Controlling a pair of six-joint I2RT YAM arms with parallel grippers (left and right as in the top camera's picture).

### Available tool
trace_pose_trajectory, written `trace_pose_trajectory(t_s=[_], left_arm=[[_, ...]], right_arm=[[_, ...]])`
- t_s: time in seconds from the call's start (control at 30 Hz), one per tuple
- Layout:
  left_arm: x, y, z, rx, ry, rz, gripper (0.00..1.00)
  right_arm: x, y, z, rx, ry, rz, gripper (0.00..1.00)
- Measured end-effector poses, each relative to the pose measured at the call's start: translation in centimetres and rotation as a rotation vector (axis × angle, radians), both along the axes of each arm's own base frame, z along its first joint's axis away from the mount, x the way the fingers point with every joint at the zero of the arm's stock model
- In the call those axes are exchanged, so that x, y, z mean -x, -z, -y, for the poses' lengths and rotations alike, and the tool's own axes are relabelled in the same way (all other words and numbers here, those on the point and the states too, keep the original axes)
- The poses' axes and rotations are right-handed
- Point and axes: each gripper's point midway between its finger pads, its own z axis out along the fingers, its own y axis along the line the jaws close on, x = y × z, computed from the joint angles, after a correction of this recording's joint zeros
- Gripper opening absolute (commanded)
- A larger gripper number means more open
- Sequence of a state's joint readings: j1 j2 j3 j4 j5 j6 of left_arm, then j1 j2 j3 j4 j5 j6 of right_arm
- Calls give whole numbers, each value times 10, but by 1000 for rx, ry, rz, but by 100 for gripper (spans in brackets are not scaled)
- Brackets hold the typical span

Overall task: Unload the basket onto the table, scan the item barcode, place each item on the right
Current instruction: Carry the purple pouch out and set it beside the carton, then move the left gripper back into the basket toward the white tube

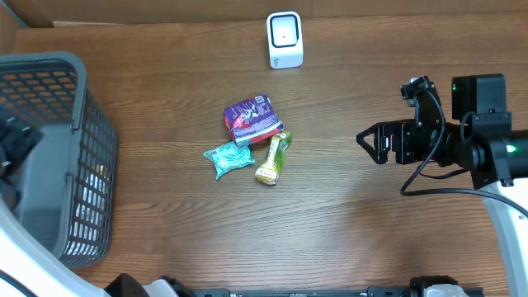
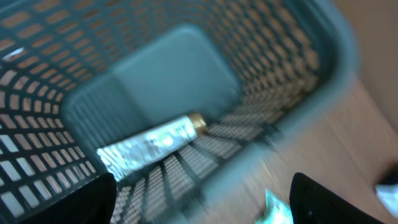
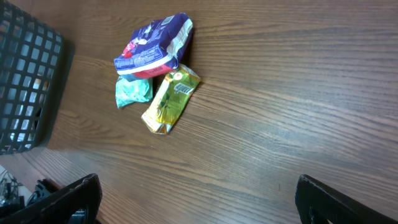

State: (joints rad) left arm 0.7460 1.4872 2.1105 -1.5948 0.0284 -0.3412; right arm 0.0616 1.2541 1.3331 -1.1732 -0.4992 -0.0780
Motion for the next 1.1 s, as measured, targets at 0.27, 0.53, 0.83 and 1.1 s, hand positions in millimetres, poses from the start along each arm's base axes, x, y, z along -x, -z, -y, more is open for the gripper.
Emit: trace_pose_trajectory(t_s=[0.27,0.53,0.83,1.1], left_arm=[[-6,79,-55,132,-99,-25,80],[-8,178,-51,298,-66,-171,80],[4,269,-37,430,-44,-305,80],[11,305,-28,496,9,-380,80]], right_arm=[[3,1,-1,-8,-5,-16,99],[4,1,-1,-8,-5,-16,99],[3,1,-1,-9,-5,-15,99],[0,7,-2,-7,-5,-39,99]])
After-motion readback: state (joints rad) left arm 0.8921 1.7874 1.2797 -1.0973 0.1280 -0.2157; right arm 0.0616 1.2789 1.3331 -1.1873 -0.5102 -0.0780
